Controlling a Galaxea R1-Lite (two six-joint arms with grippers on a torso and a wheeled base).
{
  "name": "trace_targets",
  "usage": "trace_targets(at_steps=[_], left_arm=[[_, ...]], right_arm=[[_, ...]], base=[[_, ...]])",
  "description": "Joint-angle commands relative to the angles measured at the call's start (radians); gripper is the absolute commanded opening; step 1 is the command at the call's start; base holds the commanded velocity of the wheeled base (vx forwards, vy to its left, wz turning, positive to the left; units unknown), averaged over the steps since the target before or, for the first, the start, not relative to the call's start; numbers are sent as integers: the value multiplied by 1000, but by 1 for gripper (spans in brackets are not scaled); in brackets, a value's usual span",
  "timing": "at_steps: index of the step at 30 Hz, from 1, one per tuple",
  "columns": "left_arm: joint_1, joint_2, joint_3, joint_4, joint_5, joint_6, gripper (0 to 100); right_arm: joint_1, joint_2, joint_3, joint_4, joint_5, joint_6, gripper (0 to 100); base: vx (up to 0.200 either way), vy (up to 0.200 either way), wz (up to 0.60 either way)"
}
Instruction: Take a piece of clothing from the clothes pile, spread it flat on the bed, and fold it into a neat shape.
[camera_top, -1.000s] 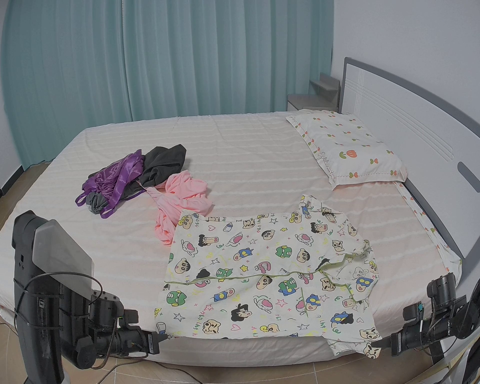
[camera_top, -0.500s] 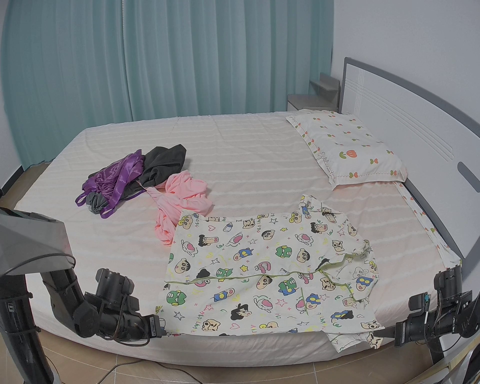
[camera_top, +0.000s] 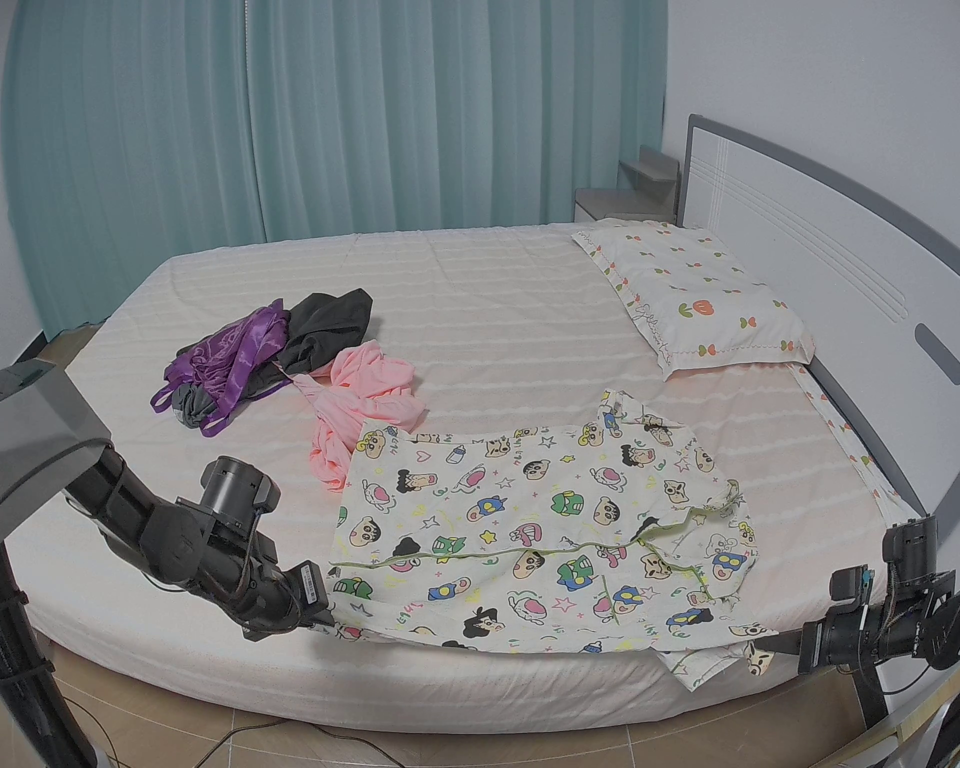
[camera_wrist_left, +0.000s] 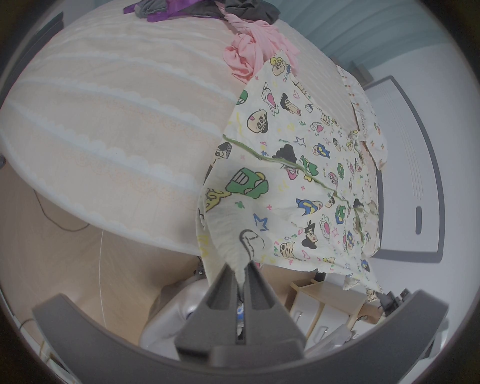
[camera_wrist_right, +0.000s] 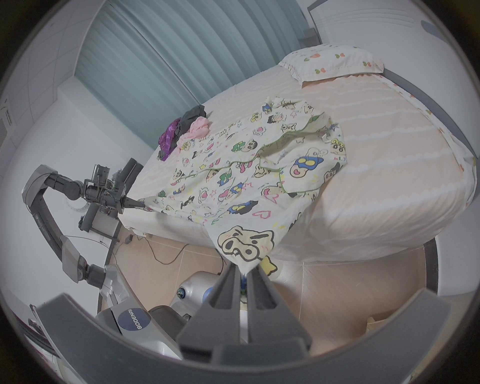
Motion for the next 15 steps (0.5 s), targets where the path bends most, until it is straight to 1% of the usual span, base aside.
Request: trace_targets(at_steps=[1, 3, 6, 8, 10, 11, 13, 14, 15], left_arm=[[-3, -16, -88, 118, -1, -25, 0], [-3, -23, -111, 185, -4, -10, 0], [3, -25, -154, 283, -4, 27, 0], [2, -17, -172, 380, 0, 100, 0], [2, -17, -172, 380, 0, 100, 0], [-3, 44, -212, 475, 8, 160, 0], [-3, 59, -217, 480, 20, 159, 0], [-3, 81, -208, 480, 49, 163, 0], [-6, 84, -203, 480, 60, 166, 0]], right_arm=[[-12, -58, -10, -1, 21, 32, 0], [-12, -86, -10, -1, 23, 52, 0], [-9, -102, -11, 5, 23, 55, 0], [-4, -101, -8, 5, 21, 55, 0], [-4, -101, -8, 5, 21, 55, 0], [-3, -87, -2, 8, 21, 53, 0], [-1, -83, 0, 8, 21, 53, 0], [-1, -79, 9, 10, 20, 50, 0], [-1, -79, 15, 10, 20, 46, 0]], base=[[0, 0, 0], [0, 0, 0], [0, 0, 0], [0, 0, 0], [0, 0, 0], [0, 0, 0], [0, 0, 0], [0, 0, 0], [0, 0, 0]])
